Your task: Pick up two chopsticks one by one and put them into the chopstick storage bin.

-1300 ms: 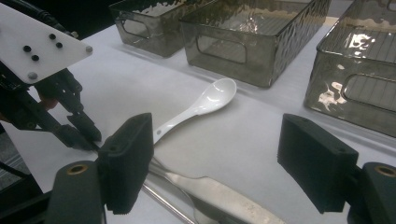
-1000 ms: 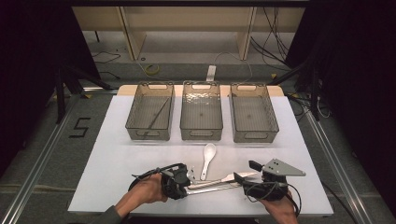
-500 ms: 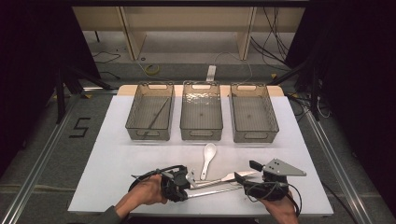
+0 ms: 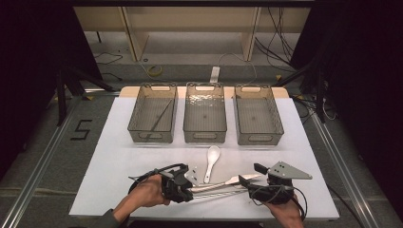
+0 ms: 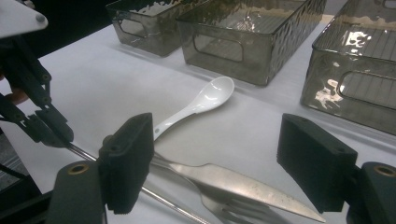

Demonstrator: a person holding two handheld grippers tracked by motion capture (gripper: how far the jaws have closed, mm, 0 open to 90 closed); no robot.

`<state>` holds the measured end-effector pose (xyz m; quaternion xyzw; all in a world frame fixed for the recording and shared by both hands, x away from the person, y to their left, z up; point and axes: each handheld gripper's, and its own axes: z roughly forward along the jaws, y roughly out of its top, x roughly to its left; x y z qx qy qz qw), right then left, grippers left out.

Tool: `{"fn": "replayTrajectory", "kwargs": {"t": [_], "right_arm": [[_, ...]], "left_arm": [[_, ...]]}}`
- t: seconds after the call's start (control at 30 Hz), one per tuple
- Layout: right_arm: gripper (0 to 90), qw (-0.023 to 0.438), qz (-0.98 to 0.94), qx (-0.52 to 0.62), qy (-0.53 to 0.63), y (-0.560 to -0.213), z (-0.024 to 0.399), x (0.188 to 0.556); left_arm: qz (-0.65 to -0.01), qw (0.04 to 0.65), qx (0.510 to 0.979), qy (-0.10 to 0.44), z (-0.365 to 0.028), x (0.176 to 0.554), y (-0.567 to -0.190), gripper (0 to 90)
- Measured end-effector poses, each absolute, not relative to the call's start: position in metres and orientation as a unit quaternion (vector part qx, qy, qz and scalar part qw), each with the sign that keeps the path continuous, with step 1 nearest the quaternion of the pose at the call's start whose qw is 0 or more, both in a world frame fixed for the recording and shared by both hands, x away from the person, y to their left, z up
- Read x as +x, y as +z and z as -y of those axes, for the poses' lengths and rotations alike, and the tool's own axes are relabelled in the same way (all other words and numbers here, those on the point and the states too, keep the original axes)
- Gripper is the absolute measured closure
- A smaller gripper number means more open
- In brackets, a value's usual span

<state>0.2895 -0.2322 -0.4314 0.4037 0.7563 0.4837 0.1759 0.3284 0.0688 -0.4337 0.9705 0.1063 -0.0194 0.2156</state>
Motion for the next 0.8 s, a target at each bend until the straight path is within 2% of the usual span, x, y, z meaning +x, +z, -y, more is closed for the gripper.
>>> {"fn": "replayTrajectory", "kwargs": {"t": [0.6, 0.8], "right_arm": [[28.1, 0.177, -0.755, 0.405, 0.485, -0.432, 0.233, 0.290], [28.1, 0.179, -0.751, 0.410, 0.485, -0.431, 0.234, 0.289]], "left_arm": [[-0.117, 0.265, 0.957, -0.024, -0.080, 0.328, -0.404, 84.4], [-0.121, 0.280, 0.952, -0.009, -0.084, 0.327, -0.388, 84.4]]}}
